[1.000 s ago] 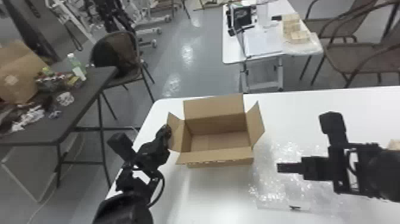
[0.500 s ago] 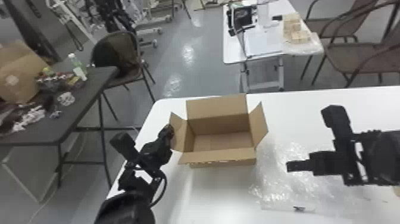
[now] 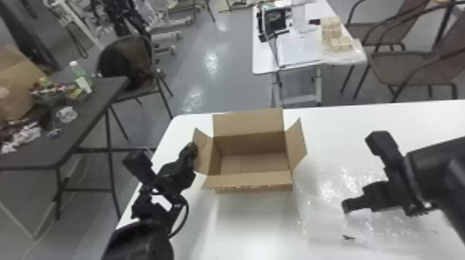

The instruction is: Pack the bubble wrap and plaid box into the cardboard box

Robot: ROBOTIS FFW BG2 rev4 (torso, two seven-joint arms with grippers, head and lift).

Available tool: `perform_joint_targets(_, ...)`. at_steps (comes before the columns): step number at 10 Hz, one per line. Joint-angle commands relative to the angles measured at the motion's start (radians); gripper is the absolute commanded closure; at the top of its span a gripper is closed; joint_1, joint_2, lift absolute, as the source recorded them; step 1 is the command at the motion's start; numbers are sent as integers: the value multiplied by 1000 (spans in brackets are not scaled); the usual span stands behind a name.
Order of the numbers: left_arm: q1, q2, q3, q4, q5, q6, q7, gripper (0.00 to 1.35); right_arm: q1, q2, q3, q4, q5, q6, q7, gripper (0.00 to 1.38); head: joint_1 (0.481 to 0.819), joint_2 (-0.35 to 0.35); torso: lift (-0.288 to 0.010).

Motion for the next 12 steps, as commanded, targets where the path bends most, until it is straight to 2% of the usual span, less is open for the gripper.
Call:
perform_joint_targets(1,1,1,-4,3,4,-2,2,1211,-2,1,2,31,50,-11,12,619,695,297,-89)
perform_joint_targets(3,4,3,-3,4,9,-7,2,1211,5,1,2,19,73,-37,46,969,695,276,-89)
perform_joint_targets(4,4,3,-3,4,11,-7,2,1211,14,1,2,-4,73,-47,52,1081,695,278,-89)
perform_joint_targets(8,8,3,0,4,17,-13,3,1211,87,1,-12,-196,-38,-58,62,1081,695,305,-89)
perform_joint_targets(9,8,3,0,4,17,-15,5,1211,111,1,-15,-268,-53,-40,105,1081,695,319,-89)
perform_joint_targets(10,7,3,2,3,17,-16,8,1211,139,-12,-15,-348,-55,-15,169,1081,695,328,-89)
perform_joint_targets(11,7,3,8,3,17,-16,9,1211,163,-41,-17,-426,-36,15,255,1081,695,348,-89)
perform_joint_targets(12,11,3,14,0,18,-16,9,1211,175,-86,-17,-491,-87,41,276,1081,695,350,-89)
